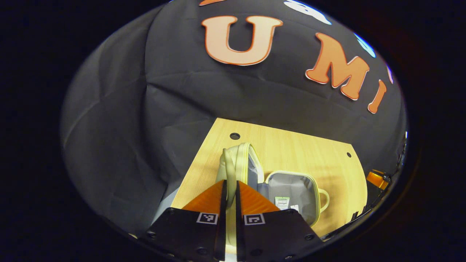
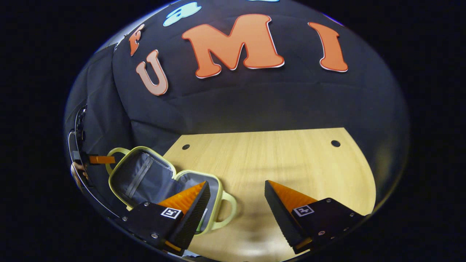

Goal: First open the suitcase, pack the skin care products into it, and then close the suitcase.

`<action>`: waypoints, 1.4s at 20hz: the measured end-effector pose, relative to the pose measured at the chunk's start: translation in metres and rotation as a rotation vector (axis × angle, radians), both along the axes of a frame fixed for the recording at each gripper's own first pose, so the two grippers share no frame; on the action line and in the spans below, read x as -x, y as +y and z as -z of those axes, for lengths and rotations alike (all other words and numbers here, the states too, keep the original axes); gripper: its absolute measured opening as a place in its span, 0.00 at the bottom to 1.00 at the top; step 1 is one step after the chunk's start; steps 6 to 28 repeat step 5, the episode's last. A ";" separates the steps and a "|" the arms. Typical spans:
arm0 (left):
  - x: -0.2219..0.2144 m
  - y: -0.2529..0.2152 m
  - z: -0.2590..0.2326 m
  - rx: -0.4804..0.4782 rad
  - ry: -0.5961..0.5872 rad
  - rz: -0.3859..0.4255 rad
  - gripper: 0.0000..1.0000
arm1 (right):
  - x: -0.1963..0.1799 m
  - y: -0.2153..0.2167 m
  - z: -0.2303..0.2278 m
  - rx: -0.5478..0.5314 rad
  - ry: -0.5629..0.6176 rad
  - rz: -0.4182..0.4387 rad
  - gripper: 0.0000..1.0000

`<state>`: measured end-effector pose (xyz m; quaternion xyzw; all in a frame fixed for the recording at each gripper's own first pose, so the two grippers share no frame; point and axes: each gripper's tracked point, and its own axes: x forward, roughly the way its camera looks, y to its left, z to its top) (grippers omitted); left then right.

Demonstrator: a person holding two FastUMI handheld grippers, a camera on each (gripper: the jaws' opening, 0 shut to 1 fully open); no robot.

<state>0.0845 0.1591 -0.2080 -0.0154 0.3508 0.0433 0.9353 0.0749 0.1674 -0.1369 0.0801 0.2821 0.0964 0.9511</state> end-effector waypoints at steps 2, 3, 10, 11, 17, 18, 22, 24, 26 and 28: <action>0.008 -0.032 -0.009 -0.044 -0.001 0.023 0.13 | 0.002 -0.030 -0.005 0.004 -0.016 0.009 0.96; 0.011 -0.051 -0.013 -0.065 -0.003 0.044 0.14 | 0.004 -0.041 -0.007 0.000 -0.020 0.011 0.95; 0.012 -0.095 -0.017 -0.091 -0.005 0.089 0.14 | 0.006 -0.066 -0.009 -0.006 -0.030 0.016 0.96; 0.012 -0.095 -0.017 -0.091 -0.005 0.089 0.14 | 0.006 -0.066 -0.009 -0.006 -0.030 0.016 0.96; 0.012 -0.095 -0.017 -0.091 -0.005 0.089 0.14 | 0.006 -0.066 -0.009 -0.006 -0.030 0.016 0.96; 0.012 -0.095 -0.017 -0.091 -0.005 0.089 0.14 | 0.006 -0.066 -0.009 -0.006 -0.030 0.016 0.96; 0.012 -0.095 -0.017 -0.091 -0.005 0.089 0.14 | 0.006 -0.066 -0.009 -0.006 -0.030 0.016 0.96; 0.012 -0.095 -0.017 -0.091 -0.005 0.089 0.14 | 0.006 -0.066 -0.009 -0.006 -0.030 0.016 0.96; 0.012 -0.095 -0.017 -0.091 -0.005 0.089 0.14 | 0.006 -0.066 -0.009 -0.006 -0.030 0.016 0.96; 0.012 -0.095 -0.017 -0.091 -0.005 0.089 0.14 | 0.006 -0.066 -0.009 -0.006 -0.030 0.016 0.96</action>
